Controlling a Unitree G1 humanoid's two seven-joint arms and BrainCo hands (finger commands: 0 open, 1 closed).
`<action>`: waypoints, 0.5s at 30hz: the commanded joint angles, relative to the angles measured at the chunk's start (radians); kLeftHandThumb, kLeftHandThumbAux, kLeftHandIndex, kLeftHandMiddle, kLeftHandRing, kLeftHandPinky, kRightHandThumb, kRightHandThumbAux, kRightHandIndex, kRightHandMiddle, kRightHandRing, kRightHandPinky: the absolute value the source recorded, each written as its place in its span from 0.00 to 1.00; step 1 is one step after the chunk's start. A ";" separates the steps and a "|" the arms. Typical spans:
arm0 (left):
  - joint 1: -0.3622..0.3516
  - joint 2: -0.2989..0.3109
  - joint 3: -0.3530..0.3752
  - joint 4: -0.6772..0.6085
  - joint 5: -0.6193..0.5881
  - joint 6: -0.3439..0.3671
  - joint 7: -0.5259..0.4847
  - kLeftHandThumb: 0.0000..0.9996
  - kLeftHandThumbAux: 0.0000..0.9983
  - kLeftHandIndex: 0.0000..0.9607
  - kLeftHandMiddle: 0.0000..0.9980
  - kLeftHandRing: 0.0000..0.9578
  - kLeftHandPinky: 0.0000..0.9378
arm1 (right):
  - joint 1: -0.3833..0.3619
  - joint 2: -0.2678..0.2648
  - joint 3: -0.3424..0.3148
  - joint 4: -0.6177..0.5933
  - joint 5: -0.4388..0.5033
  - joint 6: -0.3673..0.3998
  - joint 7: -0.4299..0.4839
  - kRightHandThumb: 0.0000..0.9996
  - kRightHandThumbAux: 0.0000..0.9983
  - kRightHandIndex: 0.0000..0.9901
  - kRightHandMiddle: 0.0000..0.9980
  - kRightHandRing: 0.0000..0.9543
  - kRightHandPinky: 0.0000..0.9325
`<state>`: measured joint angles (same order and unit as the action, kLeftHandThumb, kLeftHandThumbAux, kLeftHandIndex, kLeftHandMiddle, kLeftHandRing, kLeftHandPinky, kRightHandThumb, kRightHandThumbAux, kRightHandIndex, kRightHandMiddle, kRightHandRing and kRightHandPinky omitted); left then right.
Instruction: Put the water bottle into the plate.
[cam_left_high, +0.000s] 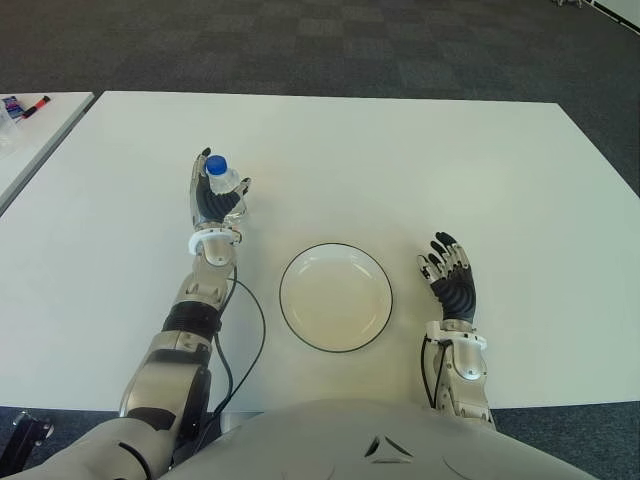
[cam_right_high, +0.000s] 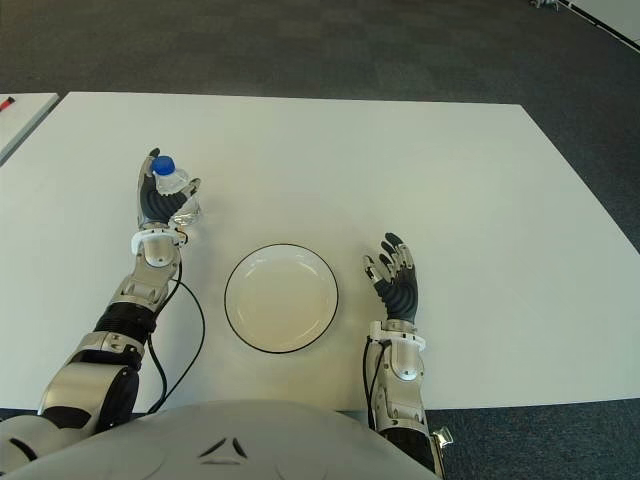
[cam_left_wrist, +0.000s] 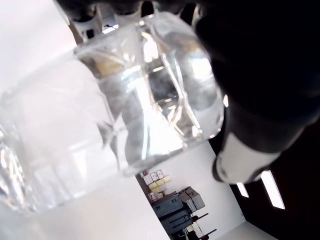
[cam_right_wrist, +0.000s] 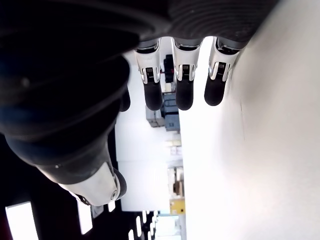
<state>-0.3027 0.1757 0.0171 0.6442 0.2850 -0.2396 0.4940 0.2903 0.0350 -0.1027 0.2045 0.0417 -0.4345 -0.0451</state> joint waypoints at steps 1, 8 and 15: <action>-0.007 -0.006 -0.006 0.013 -0.001 -0.006 -0.012 0.20 0.76 0.03 0.05 0.08 0.14 | 0.016 0.007 -0.007 0.041 0.008 0.024 -0.003 0.45 0.81 0.16 0.15 0.13 0.16; -0.010 -0.006 -0.007 0.022 0.003 -0.009 -0.006 0.20 0.76 0.03 0.05 0.08 0.14 | 0.013 0.005 -0.008 0.046 0.004 0.030 -0.007 0.46 0.79 0.16 0.14 0.13 0.16; -0.009 -0.006 -0.008 0.022 0.005 -0.008 -0.005 0.20 0.76 0.03 0.05 0.08 0.14 | 0.013 0.005 -0.008 0.045 0.004 0.033 -0.008 0.46 0.79 0.15 0.14 0.13 0.16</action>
<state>-0.3027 0.1758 0.0167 0.6493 0.2852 -0.2483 0.4940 0.2859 0.0347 -0.1044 0.2103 0.0410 -0.4394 -0.0481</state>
